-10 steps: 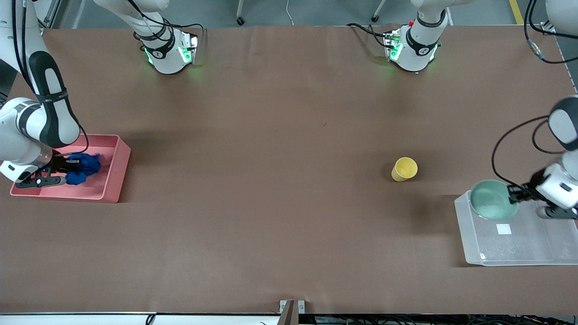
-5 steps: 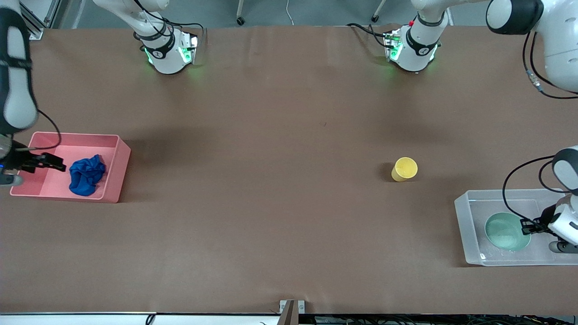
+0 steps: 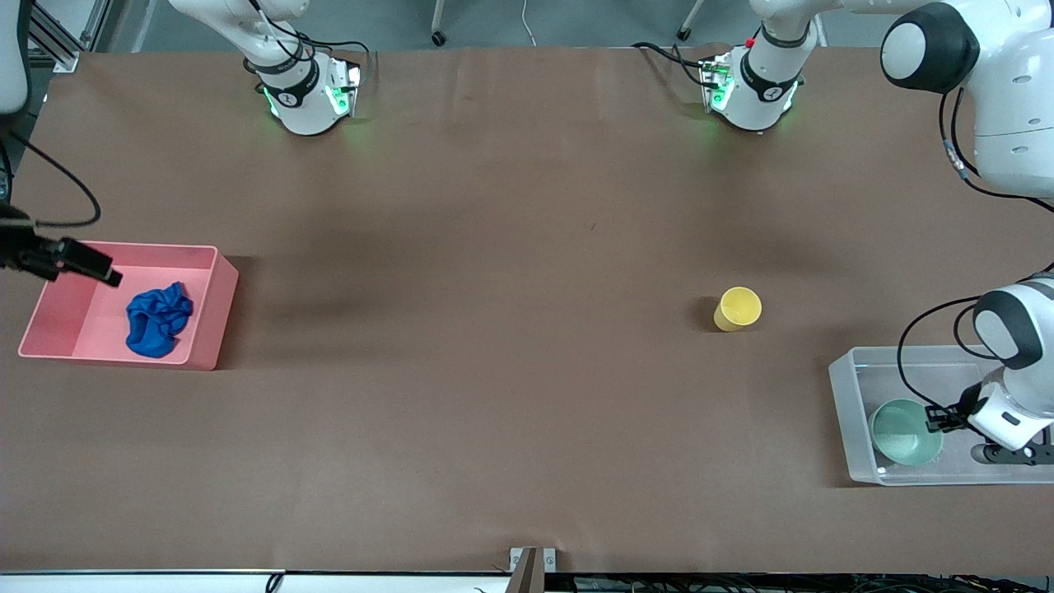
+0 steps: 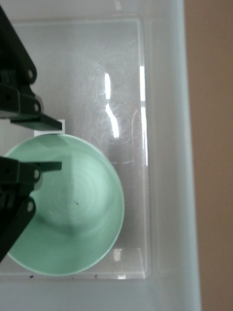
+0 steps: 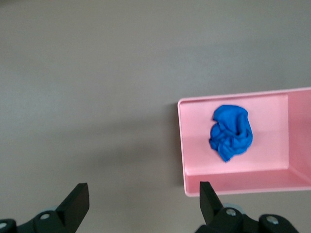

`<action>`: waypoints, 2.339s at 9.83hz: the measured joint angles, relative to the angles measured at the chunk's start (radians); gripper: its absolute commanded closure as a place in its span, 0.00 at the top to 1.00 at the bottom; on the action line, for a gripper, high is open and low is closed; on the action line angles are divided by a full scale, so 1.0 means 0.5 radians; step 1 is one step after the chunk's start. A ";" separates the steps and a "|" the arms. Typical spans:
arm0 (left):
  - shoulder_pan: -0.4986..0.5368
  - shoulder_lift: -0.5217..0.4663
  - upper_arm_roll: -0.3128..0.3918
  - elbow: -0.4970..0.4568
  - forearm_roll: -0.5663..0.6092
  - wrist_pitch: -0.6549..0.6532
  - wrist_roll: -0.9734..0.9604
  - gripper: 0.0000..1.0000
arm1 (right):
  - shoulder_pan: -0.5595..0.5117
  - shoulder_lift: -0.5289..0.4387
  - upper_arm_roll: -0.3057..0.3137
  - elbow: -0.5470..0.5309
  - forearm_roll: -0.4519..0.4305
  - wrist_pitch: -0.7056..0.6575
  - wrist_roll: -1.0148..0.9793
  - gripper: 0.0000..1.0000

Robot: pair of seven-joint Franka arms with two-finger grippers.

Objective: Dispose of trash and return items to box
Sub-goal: 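Release the cloth in the bin while the left gripper lowers the bowl into the box, then move the left gripper to the yellow cup and grasp it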

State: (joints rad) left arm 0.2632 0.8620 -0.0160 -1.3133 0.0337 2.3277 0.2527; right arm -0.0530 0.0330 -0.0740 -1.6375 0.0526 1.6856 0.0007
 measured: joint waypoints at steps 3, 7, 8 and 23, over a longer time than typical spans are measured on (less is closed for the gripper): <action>-0.004 -0.071 -0.002 -0.001 0.000 -0.032 0.000 0.78 | -0.012 -0.116 -0.001 0.262 -0.087 -0.365 0.004 1.00; -0.158 -0.586 -0.021 -0.093 0.000 -0.567 -0.031 0.91 | -0.017 -0.104 0.000 0.355 -0.099 -0.463 0.138 1.00; -0.207 -0.717 -0.030 -0.214 0.000 -0.588 -0.056 0.94 | -0.017 -0.100 0.001 0.355 -0.099 -0.462 0.138 1.00; -0.260 -1.080 -0.585 -1.836 0.000 0.430 -0.588 0.17 | -0.010 -0.077 0.015 0.445 -0.182 -0.483 0.024 1.00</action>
State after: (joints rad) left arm 0.1330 0.3219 -0.3084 -2.2313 0.0336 2.5429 -0.0414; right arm -0.0580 -0.0055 -0.0663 -1.4148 -0.0386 1.4441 0.0127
